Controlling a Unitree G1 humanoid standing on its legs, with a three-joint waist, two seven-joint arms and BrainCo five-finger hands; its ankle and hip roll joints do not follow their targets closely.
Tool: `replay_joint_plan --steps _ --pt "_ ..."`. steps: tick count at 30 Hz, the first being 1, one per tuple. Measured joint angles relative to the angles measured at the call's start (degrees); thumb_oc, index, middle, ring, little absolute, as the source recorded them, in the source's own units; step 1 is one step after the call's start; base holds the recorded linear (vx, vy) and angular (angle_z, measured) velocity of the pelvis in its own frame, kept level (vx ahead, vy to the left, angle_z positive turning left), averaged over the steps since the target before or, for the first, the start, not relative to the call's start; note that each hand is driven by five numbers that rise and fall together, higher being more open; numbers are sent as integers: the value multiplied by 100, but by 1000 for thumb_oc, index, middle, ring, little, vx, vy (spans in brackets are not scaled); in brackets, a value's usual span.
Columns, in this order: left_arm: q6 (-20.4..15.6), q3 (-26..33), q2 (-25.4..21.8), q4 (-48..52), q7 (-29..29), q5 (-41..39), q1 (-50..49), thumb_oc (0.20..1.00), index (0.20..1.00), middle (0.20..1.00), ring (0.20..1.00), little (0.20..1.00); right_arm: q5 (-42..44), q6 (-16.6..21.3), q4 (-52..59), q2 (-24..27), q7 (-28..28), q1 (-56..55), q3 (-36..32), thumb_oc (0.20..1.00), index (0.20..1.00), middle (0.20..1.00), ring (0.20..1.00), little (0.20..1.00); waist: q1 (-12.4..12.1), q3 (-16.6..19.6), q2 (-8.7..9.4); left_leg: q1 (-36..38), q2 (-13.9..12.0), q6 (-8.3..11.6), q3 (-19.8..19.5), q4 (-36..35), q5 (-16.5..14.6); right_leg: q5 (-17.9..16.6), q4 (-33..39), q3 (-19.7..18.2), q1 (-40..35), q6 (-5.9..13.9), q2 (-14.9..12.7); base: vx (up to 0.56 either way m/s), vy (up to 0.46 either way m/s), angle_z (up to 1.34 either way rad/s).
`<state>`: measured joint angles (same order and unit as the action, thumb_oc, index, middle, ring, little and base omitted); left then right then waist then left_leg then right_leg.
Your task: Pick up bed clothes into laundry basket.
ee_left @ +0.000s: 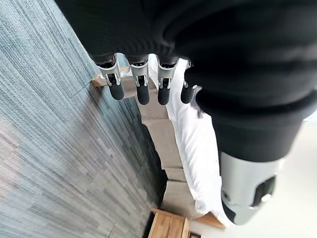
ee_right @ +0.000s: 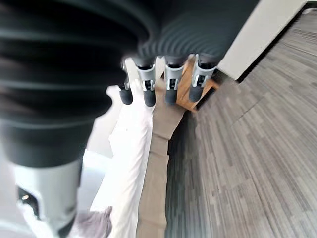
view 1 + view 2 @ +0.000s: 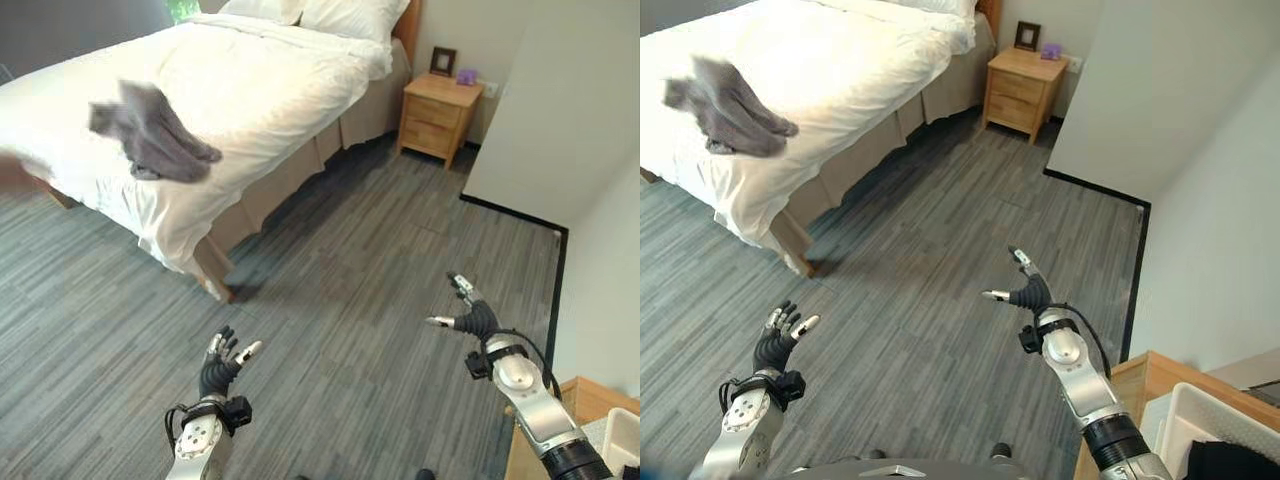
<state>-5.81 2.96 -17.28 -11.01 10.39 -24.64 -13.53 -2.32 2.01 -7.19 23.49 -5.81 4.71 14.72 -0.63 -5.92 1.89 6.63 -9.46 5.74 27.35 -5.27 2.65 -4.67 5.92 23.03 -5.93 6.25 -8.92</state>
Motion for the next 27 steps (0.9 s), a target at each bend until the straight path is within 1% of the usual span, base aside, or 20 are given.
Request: replay_joint_plan --steps 2,3,6,7,8,10,12,14,15,16,17,18,19,21,22,23,24,25,26,27 --pt "-47 12 -41 -27 95 -7 235 1000 1000 1000 1000 1000 -1 -2 -11 67 -24 84 -44 1000 1000 1000 1000 1000 -122 -66 169 -473 -87 -13 -135 424 -35 -15 -8 230 64 3 -86 -172 35 92" --pt "-71 -153 -139 -181 120 -10 842 1000 1000 1000 1000 1000 -7 -28 -14 394 -59 150 -15 1000 1000 1000 1000 1000 -68 -193 368 -1387 -393 67 423 1397 -148 70 25 916 90 -89 -191 -76 153 177" --pt "-105 -50 -142 -183 217 -10 601 1000 1000 1000 1000 1000 -14 -30 -208 349 -79 716 -57 1000 1000 1000 1000 1000 -194 -259 340 -1301 -1049 57 1303 1388 -133 110 12 961 9 -27 -97 226 381 51" --pt "-103 -47 -147 -203 211 -6 501 1000 1000 1000 1000 1000 -43 -21 -170 337 -75 765 -77 1000 1000 1000 1000 1000 -206 -266 331 -1246 -1004 93 1108 1355 -167 97 -24 976 -64 70 -154 184 297 68" --pt "-12 -134 -129 -486 161 14 481 1000 1000 1000 1000 1000 -241 -46 -152 393 -84 702 -88 1000 1000 1000 1000 1000 -66 -302 376 -1138 -364 -117 938 1646 -491 189 -708 1360 -206 441 -748 231 287 100" --pt "-20 -180 -206 -506 160 26 509 1000 1000 1000 1000 1000 -279 -64 -179 376 -85 569 -68 1000 1000 1000 1000 1000 25 -254 385 -1137 -51 -398 628 1445 -624 130 -1507 1402 -79 314 -1158 227 236 133" --pt "-2 -179 -487 -515 166 88 741 1000 1000 1000 1000 1000 -294 -43 97 268 -107 395 -68 1000 1000 1000 1000 1000 149 -388 503 -1111 435 -806 -2 1156 -506 47 -3483 387 901 195 -1931 233 148 179" --pt "18 -177 -753 -564 183 104 796 1000 1000 1000 1000 1000 -295 -15 215 56 -125 277 -137 1000 1000 1000 1000 1000 121 -542 363 -890 706 -980 -775 707 -424 666 -3513 -964 1525 -25 -1000 317 49 181" --pt "21 -263 -528 -597 178 102 1031 1000 1000 1000 1000 1000 -258 -3 298 41 -208 225 -283 1000 1000 1000 1000 1000 65 -878 -158 -978 409 -925 -1372 850 -489 1511 -3269 -1820 1952 -768 521 511 -47 195" --pt "-63 -267 -413 -410 168 103 1155 1000 1000 1000 1000 1000 -225 4 228 102 -254 353 -271 1000 1000 1000 1000 1000 104 -1054 -307 -961 356 -709 -1659 616 -515 1631 -2879 -1871 2487 -910 1267 530 -36 263" --pt "-30 -340 -441 -484 115 103 1170 1000 1000 1000 1000 1000 -209 -17 -70 1 -275 516 -212 1000 1000 1000 1000 1000 296 -1140 18 -747 803 -520 -1547 392 -651 1408 -1764 -1573 2759 -872 1095 588 -18 295" --pt "-29 -317 -510 -430 90 104 1096 1000 1000 1000 1000 1000 -207 -45 -294 -40 -290 676 -208 1000 1000 1000 1000 1000 402 -1213 505 -741 1332 -972 -1469 794 -703 1163 -1184 -1209 2951 -834 520 753 70 282" --pt "17 -147 -516 -457 109 132 828 1000 1000 1000 1000 1000 -207 -62 -673 -87 -289 1117 -5 1000 1000 1000 1000 1000 385 -1153 758 -909 1530 -1176 -1296 1385 -1112 1050 -1135 -599 3488 -831 231 981 57 220" --pt "174 -181 -365 -458 137 131 766 1000 1000 1000 1000 1000 -211 -62 -784 -93 -272 1415 96 1000 1000 1000 1000 1000 429 -1166 341 -577 1216 -901 -1493 1308 -1428 716 -1617 219 3591 -690 82 893 13 116" --pt "193 -348 -174 -349 104 130 548 1000 1000 1000 1000 1000 -216 -52 -1020 -62 -222 1278 236 1000 1000 1000 1000 1000 351 -1068 240 484 1055 -537 -1461 1000 -1667 762 -2325 307 2660 -830 65 520 -39 49" --pt "184 -542 -130 -263 54 132 411 1000 1000 1000 1000 1000 -219 -39 -1143 -39 -229 1092 240 1000 1000 1000 1000 1000 303 -817 171 826 945 -285 -1604 1153 -1963 608 -2327 412 2207 -1078 220 640 -98 18" --pt "148 -679 -100 -301 43 129 401 1000 1000 1000 1000 1000 -222 -40 -1178 -43 -238 940 209 1000 1000 1000 1000 1000 319 -602 18 803 673 -38 -1542 1611 -2114 636 -2297 373 2063 -1068 520 576 -178 3" --pt "132 -692 -200 -346 2 93 466 1000 1000 1000 1000 1000 -221 -9 -1260 -69 -243 957 241 1000 1000 1000 1000 1000 341 -435 66 246 452 200 -1385 2842 -2001 740 -1979 418 1899 -1136 692 560 -208 -33" --pt "119 -691 -354 -313 -20 77 556 1000 1000 1000 1000 1000 -221 -7 -1387 -77 -231 1018 278 1000 1000 1000 1000 1000 233 -398 271 -596 203 459 -1399 4190 -1308 904 -1570 483 1651 -1182 750 216 -145 -69" --pt "78 -665 -416 -239 -23 68 651 1000 1000 1000 1000 1000 -215 -55 -1431 -7 -229 1031 167 1000 1000 1000 1000 1000 8 -397 365 -1476 -78 572 -1440 5531 -62 1215 -1385 487 1607 -1117 854 268 -53 -166"
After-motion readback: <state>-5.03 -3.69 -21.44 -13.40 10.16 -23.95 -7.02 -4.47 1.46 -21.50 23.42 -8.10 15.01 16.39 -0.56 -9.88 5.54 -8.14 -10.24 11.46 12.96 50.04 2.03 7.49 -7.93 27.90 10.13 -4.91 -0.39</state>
